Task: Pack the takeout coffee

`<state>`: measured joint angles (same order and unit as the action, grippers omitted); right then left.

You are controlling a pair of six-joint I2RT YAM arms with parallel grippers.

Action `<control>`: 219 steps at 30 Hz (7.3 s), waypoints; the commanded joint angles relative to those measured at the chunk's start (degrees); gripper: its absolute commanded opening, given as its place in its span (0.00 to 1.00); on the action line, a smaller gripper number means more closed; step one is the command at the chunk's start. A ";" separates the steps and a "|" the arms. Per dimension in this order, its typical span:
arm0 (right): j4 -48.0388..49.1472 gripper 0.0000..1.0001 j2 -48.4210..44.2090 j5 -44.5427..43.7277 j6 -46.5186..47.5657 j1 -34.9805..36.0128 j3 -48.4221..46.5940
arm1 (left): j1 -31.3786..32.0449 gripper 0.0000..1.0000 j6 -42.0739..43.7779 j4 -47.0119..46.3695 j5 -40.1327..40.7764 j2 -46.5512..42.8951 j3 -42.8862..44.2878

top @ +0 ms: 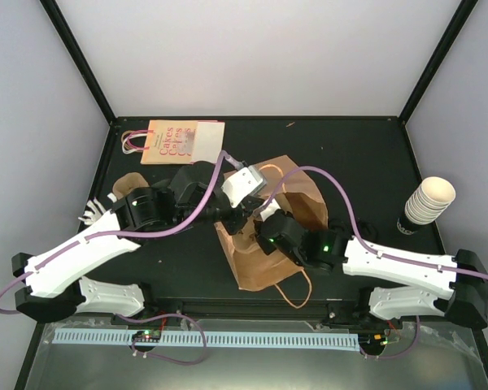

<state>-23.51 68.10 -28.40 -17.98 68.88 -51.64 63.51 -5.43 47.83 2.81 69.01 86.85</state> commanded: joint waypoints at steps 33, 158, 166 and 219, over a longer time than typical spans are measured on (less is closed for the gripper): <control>-21.93 0.32 -0.29 3.12 -8.58 0.11 -5.53 | -2.77 0.03 -19.98 -4.36 -17.29 -0.71 -1.47; -25.37 0.46 21.06 18.27 -7.29 0.68 -8.41 | -30.90 0.54 -23.35 -22.04 -40.87 9.82 -42.93; -26.85 0.95 19.56 18.18 -6.74 0.63 -11.07 | -30.90 0.55 -22.74 -20.43 -39.86 8.91 -42.14; -29.76 1.00 15.58 17.22 -4.61 0.55 -13.40 | -29.32 0.91 -10.59 -2.99 -36.38 -13.71 -14.19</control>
<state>-54.13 84.58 -11.40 -23.22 69.60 -65.71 32.86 -19.59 44.12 -29.32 53.41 68.34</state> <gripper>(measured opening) 0.999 0.927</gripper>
